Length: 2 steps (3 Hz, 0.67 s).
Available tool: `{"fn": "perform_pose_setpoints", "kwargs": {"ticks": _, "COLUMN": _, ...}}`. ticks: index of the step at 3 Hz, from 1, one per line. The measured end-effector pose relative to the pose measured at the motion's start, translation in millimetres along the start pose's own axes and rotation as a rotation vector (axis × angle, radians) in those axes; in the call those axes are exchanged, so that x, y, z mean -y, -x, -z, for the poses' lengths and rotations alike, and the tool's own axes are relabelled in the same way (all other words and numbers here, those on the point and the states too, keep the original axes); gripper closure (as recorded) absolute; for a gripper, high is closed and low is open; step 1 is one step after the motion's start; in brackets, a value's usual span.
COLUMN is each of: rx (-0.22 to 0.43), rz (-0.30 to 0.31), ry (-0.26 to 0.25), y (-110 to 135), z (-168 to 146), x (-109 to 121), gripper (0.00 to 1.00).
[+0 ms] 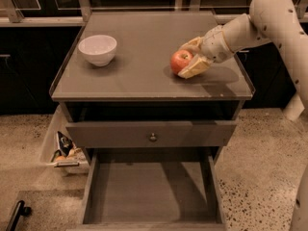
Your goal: Pick apple from middle drawer and place on counter
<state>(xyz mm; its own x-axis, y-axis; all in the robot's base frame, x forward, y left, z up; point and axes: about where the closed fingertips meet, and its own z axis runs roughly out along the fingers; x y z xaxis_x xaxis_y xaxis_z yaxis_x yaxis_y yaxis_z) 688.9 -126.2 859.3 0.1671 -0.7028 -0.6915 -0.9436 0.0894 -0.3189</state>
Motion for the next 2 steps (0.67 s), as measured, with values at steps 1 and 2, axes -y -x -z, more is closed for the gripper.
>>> {"fn": "perform_pose_setpoints", "kwargs": {"ticks": 1, "rx": -0.002, "rz": -0.004, "ry": 0.000, "y": -1.1, "z": -0.1, "x": 0.2, "gripper": 0.81}}
{"fn": "perform_pose_setpoints", "kwargs": {"ticks": 2, "rx": -0.002, "rz": -0.004, "ry": 0.000, "y": -1.1, "z": -0.2, "x": 0.2, "gripper": 0.58}}
